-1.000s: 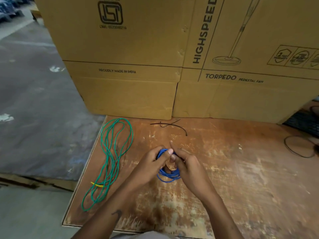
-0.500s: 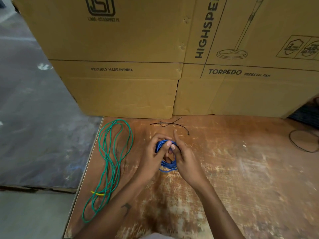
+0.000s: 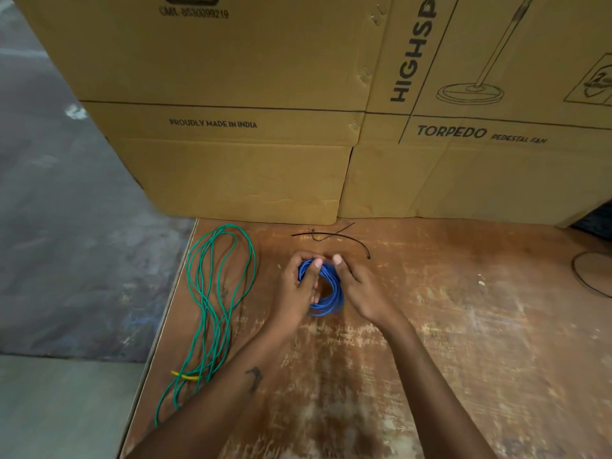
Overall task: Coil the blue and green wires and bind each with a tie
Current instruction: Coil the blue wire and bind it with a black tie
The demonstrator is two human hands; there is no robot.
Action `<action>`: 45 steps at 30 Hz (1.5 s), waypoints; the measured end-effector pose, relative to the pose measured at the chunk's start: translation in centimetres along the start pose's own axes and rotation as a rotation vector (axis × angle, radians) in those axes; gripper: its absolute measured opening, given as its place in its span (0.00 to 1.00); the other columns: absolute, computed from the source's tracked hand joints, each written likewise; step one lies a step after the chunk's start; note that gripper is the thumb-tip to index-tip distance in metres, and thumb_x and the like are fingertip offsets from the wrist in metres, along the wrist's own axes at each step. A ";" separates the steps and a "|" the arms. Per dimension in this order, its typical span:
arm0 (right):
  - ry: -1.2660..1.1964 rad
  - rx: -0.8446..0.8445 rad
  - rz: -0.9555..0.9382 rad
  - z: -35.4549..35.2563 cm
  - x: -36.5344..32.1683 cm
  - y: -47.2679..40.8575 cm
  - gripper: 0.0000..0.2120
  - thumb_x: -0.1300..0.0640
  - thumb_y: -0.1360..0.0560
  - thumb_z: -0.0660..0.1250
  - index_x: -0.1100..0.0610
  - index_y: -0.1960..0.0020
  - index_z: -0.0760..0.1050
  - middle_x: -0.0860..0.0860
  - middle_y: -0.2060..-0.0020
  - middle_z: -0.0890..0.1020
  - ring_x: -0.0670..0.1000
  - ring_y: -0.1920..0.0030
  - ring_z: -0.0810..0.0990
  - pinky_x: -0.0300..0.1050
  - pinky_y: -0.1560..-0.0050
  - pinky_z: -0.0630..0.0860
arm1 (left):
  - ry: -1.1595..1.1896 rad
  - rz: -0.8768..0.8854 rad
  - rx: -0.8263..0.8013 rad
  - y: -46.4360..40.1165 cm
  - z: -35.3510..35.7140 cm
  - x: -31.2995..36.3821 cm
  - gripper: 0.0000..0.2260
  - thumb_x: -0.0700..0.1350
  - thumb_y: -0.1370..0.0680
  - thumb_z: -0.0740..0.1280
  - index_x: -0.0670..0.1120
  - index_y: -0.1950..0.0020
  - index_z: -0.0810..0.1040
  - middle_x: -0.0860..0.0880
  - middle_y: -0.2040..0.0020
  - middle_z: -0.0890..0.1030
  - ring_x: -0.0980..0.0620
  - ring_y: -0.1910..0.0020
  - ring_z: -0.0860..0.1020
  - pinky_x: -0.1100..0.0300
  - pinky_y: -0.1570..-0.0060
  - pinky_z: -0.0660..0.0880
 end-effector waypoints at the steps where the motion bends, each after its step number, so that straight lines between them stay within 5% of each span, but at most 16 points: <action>1: 0.057 0.072 -0.006 -0.2 0.6 -1.1 0.19 0.43 0.12 0.55 0.52 0.38 0.80 0.48 0.46 0.85 0.48 0.46 0.84 0.54 0.44 0.80 | 0.019 -0.026 0.014 -0.4 0.0 -0.3 0.05 0.45 0.16 0.65 0.45 0.47 0.77 0.49 0.72 0.69 0.51 0.78 0.67 0.56 0.74 0.69; 4: 0.452 0.309 -0.072 -0.8 2.3 -5.2 0.11 0.54 0.14 0.62 0.54 0.39 0.82 0.54 0.46 0.84 0.59 0.43 0.80 0.53 0.43 0.72 | 0.056 -0.068 0.016 -0.9 -0.2 -0.9 0.06 0.45 0.16 0.65 0.43 0.46 0.78 0.47 0.71 0.68 0.51 0.78 0.66 0.57 0.73 0.68; 9: 0.945 0.343 -0.081 -0.7 3.1 -9.8 0.13 0.56 0.19 0.65 0.50 0.36 0.80 0.52 0.43 0.82 0.60 0.42 0.79 0.56 0.46 0.71 | 0.112 -0.118 0.045 -0.8 -1.0 -1.2 0.07 0.44 0.15 0.64 0.40 0.45 0.76 0.47 0.70 0.68 0.51 0.77 0.66 0.57 0.74 0.69; 22: 0.974 0.509 -0.082 -3.0 3.7 -7.6 0.14 0.71 0.28 0.69 0.59 0.45 0.79 0.59 0.53 0.82 0.64 0.53 0.81 0.55 0.53 0.79 | 0.238 -0.153 0.029 0.4 -1.3 0.4 0.07 0.43 0.16 0.64 0.39 0.44 0.75 0.50 0.70 0.67 0.53 0.78 0.64 0.59 0.75 0.68; 27: 0.287 0.672 0.055 -5.5 2.7 -3.5 0.13 0.66 0.20 0.67 0.59 0.38 0.82 0.57 0.52 0.87 0.58 0.54 0.86 0.53 0.53 0.82 | 0.347 -0.166 -0.113 1.5 -1.1 2.2 0.03 0.43 0.17 0.65 0.44 0.48 0.77 0.50 0.71 0.66 0.57 0.80 0.62 0.62 0.77 0.67; 30: -0.328 0.608 0.107 -5.3 0.9 0.3 0.09 0.65 0.19 0.70 0.54 0.44 0.85 0.52 0.56 0.88 0.53 0.57 0.87 0.53 0.53 0.86 | 0.463 -0.190 -0.248 2.6 -1.1 3.8 0.06 0.44 0.18 0.65 0.43 0.46 0.78 0.48 0.70 0.64 0.58 0.81 0.61 0.64 0.77 0.66; 32: -0.531 0.571 0.097 -4.6 -1.3 2.8 0.07 0.65 0.19 0.71 0.56 0.47 0.85 0.51 0.58 0.88 0.52 0.57 0.87 0.47 0.55 0.85 | 0.527 -0.199 -0.332 3.5 -1.2 5.0 0.06 0.44 0.19 0.65 0.43 0.47 0.79 0.48 0.71 0.64 0.59 0.82 0.61 0.65 0.78 0.66; 41: -0.598 0.617 0.068 -1.6 -7.6 10.7 0.03 0.64 0.19 0.72 0.59 0.46 0.83 0.56 0.58 0.87 0.55 0.57 0.90 0.45 0.59 0.85 | 0.293 -0.092 -0.593 6.8 -1.3 8.7 0.06 0.44 0.17 0.65 0.44 0.46 0.78 0.47 0.71 0.61 0.57 0.80 0.59 0.64 0.77 0.67; 45: -0.746 0.678 0.062 -2.3 -7.7 12.0 0.04 0.64 0.17 0.68 0.62 0.43 0.79 0.59 0.55 0.83 0.64 0.56 0.89 0.51 0.60 0.86 | 0.289 -0.103 -0.604 8.1 -1.9 9.5 0.05 0.45 0.18 0.65 0.45 0.47 0.78 0.47 0.71 0.59 0.56 0.80 0.59 0.64 0.77 0.67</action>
Point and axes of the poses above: each hand's wrist, its own y-axis away from the middle knuckle, its own z-axis out of the palm, x = y × z, the point moved 3 cm from there along -y, towards the middle knuckle
